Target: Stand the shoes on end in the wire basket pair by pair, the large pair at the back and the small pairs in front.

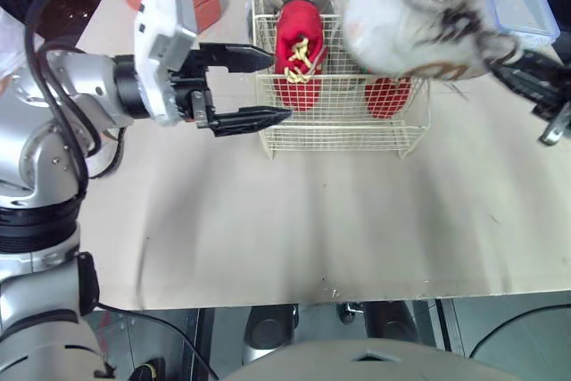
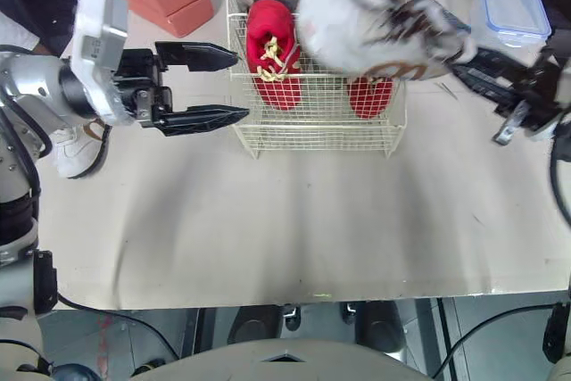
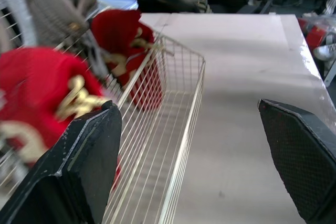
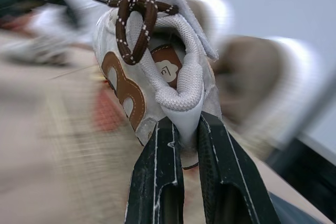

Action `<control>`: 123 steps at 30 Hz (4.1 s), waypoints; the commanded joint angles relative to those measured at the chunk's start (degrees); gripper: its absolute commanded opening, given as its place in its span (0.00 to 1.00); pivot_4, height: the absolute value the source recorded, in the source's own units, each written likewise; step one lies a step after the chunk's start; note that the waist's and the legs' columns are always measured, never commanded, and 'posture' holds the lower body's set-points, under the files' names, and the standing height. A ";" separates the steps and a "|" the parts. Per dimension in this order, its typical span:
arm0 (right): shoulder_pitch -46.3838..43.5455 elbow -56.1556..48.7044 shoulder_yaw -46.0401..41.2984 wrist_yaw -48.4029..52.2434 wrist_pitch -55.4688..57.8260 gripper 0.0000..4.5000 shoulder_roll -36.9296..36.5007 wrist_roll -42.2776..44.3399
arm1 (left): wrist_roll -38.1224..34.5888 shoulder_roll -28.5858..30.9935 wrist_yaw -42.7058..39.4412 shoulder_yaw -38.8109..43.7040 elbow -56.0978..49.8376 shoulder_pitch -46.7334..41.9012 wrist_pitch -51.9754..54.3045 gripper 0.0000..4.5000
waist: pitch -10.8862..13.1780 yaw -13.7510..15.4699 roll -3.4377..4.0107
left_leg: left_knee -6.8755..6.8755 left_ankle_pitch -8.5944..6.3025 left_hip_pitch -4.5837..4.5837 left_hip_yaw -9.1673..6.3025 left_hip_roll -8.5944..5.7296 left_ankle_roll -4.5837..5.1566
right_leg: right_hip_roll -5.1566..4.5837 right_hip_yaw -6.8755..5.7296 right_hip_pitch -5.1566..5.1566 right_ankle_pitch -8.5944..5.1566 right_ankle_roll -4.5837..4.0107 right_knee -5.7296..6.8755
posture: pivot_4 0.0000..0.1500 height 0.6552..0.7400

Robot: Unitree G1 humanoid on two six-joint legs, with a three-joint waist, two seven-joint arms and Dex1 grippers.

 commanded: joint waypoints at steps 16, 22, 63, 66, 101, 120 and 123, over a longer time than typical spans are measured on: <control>-27.49 13.07 20.60 14.03 -46.16 0.01 2.62 -25.49 | 0.72 -0.94 -5.88 -5.16 -1.50 1.69 1.77 1.00 | 0.08 -0.46 -0.12 | 0.03 0.00 0.01 0.06 -0.01 0.01 | 0.05 0.02 -0.03 0.11 -0.20 0.04 | 1.00 0.36; -31.38 16.04 21.74 11.01 -53.79 0.01 4.29 -26.67 | 3.86 -0.93 -6.56 -8.06 -0.78 2.28 1.75 1.00 | 0.09 -0.42 -0.13 | 0.05 0.00 0.01 0.10 -0.01 0.01 | 0.05 0.00 -0.03 0.12 -0.22 0.05 | 1.00 0.36; -9.62 -20.74 10.41 -49.01 33.30 0.32 8.28 33.59 | 8.84 -24.21 6.61 -5.04 3.45 6.91 -12.21 0.14 | 0.05 -0.37 -0.18 | 0.04 -0.02 -0.01 -0.05 -0.02 0.05 | 0.00 -0.01 0.01 0.14 -0.23 0.05 | 1.00 0.36; -9.94 -20.99 11.25 -49.95 33.74 0.04 9.40 33.16 | 8.94 -24.48 6.32 -5.16 3.59 6.94 -12.42 0.14 | 0.05 -0.46 -0.18 | 0.04 -0.02 0.01 -0.04 -0.01 0.05 | 0.04 0.00 0.01 0.14 -0.23 0.06 | 1.00 0.36; -14.72 -19.36 14.67 -69.64 37.62 0.02 21.96 36.00 | 7.49 -29.36 9.23 -4.29 4.13 5.16 -9.24 0.14 | 0.05 -0.46 -0.18 | 0.01 -0.02 -0.03 -0.06 -0.01 0.05 | 0.04 -0.02 -0.01 0.14 -0.23 0.04 | 1.00 0.36; -10.86 -24.59 6.88 -77.84 39.28 0.00 9.92 40.01 | 6.56 -15.84 6.01 -2.50 -2.92 9.07 -5.61 0.99 | 0.06 -0.41 -0.17 | -0.06 -0.03 -0.05 -0.04 0.00 0.06 | 0.02 -0.01 -0.03 0.13 -0.22 -0.01 | 1.00 0.36; -7.65 -25.58 7.94 -76.89 40.65 0.00 6.02 36.12 | 6.02 -13.26 5.73 -2.60 -4.01 8.06 -3.80 0.99 | 0.06 -0.42 -0.17 | -0.07 -0.03 -0.03 -0.04 0.00 0.06 | 0.02 0.00 -0.03 0.08 -0.12 -0.01 | 1.00 0.36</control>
